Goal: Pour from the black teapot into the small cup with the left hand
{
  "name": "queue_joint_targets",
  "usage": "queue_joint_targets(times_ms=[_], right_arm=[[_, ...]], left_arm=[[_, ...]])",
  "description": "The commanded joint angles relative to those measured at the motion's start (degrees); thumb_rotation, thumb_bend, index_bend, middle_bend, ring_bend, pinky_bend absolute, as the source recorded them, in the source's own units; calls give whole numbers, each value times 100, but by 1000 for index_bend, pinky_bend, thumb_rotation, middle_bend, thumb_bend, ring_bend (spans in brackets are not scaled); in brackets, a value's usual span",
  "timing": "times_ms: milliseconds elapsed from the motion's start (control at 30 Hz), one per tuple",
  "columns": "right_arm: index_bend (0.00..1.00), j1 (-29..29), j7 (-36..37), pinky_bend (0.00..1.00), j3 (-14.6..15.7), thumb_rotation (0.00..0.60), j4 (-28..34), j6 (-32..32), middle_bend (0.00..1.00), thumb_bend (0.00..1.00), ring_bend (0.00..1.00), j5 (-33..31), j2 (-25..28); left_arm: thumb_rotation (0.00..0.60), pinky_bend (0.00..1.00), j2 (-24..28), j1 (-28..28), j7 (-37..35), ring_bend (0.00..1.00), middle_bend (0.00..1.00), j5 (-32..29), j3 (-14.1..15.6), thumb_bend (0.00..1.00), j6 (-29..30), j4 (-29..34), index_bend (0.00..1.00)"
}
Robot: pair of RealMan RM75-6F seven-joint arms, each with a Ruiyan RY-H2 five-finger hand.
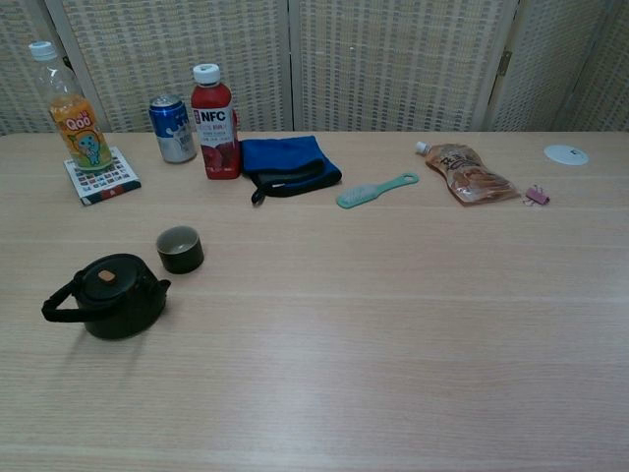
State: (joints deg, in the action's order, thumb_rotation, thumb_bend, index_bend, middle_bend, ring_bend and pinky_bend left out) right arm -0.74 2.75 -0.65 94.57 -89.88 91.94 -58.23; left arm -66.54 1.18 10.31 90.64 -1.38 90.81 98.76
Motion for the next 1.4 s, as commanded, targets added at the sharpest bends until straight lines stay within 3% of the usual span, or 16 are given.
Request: queue_joint_targets(times_ms=[33, 300, 500, 833, 967, 1167, 1400], right_arm=[[366, 4, 2, 271, -3, 600, -8, 3, 316, 200, 246, -3, -7], [366, 3, 45, 272, -74, 600, -49, -113, 317, 200, 246, -1, 4], [366, 2, 36, 272, -162, 600, -35, -220, 316, 200, 246, -32, 39], [365, 60, -42, 272, -283, 600, -10, -237, 313, 200, 246, -117, 23], [352, 76, -62, 272, -307, 600, -9, -228, 305, 200, 246, -147, 16], [351, 81, -78, 271, -327, 600, -23, -217, 297, 200, 246, -193, 6], [352, 72, -71, 272, -326, 600, -48, -197, 293, 200, 246, -242, 5]], left_arm=[[522, 12, 0, 5, 13, 193, 223, 0, 0, 145, -6, 4, 288], [531, 12, 63, 52, 25, 193, 222, 35, 10, 145, -69, 75, 289], [594, 12, 144, 212, -181, 193, 222, 178, 5, 144, -233, 109, 289], [600, 0, 203, 821, -202, 173, 209, 506, 40, 142, -1036, 45, 255], [573, 0, 200, 1135, -78, 153, 130, 471, 37, 142, -1540, 104, 187], [505, 0, 49, 1503, 208, 140, 96, 411, -33, 142, -2009, 77, 116], [505, 0, -193, 1804, 492, 136, 69, 193, -87, 142, -2414, -103, 76]])
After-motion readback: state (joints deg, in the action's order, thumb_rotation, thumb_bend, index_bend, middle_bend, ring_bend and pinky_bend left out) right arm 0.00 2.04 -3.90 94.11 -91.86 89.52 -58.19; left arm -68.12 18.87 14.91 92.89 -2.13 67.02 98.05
